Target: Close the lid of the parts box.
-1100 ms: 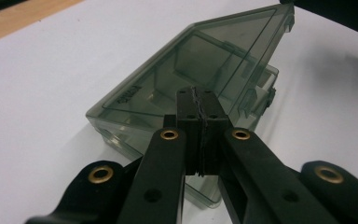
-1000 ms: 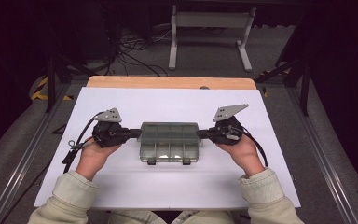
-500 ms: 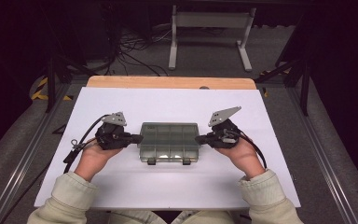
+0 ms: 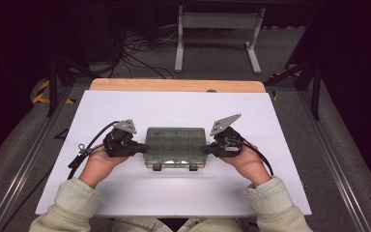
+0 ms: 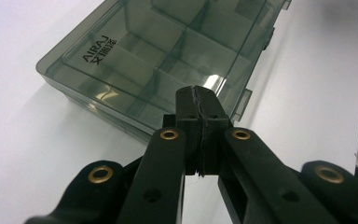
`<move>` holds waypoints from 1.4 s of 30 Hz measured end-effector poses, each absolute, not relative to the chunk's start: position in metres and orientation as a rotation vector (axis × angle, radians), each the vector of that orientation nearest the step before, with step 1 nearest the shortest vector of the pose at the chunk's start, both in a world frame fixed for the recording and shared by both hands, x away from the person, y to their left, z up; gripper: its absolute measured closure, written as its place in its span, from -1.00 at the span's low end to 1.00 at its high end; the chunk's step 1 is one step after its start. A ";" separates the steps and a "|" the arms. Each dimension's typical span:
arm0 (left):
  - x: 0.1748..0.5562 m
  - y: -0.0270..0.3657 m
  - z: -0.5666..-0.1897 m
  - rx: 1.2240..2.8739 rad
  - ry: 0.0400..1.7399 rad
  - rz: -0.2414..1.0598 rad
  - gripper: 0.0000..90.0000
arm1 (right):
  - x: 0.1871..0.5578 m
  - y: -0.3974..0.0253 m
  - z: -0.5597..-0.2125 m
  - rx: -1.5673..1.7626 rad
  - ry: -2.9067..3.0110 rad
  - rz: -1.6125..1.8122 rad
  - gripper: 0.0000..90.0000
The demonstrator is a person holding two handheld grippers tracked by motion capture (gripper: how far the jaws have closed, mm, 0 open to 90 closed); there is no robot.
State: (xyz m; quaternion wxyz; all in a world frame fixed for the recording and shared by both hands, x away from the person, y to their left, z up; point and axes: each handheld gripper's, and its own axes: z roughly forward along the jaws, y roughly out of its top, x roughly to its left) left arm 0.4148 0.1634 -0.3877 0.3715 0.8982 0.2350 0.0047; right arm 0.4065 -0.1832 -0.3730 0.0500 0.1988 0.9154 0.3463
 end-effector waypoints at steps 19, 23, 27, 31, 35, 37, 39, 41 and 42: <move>0.417 0.154 -0.399 2.366 0.603 -0.004 0.98 | 0.409 -0.175 -0.386 0.614 2.817 0.957 1.00; 0.418 0.153 -0.401 2.366 0.602 -0.013 0.98 | 0.410 -0.173 -0.389 0.616 2.819 0.942 1.00; 0.418 0.152 -0.402 2.363 0.597 -0.018 0.98 | 0.410 -0.173 -0.390 0.611 2.811 0.950 1.00; 0.417 0.152 -0.404 2.356 0.592 -0.017 0.98 | 0.408 -0.172 -0.392 0.603 2.804 0.955 1.00; 0.416 0.152 -0.404 2.356 0.593 -0.002 0.99 | 0.407 -0.173 -0.393 0.607 2.794 0.967 1.00; 0.416 0.152 -0.404 2.354 0.594 -0.001 0.99 | 0.406 -0.173 -0.394 0.619 2.790 0.969 1.00; 0.416 0.153 -0.405 2.345 0.596 -0.010 0.99 | 0.406 -0.173 -0.394 0.618 2.788 0.970 1.00; 0.416 0.155 -0.408 2.322 0.589 -0.016 0.99 | 0.405 -0.173 -0.394 0.610 2.781 0.970 1.00; 0.416 0.156 -0.408 2.317 0.584 -0.007 0.99 | 0.405 -0.173 -0.394 0.610 2.779 0.966 1.00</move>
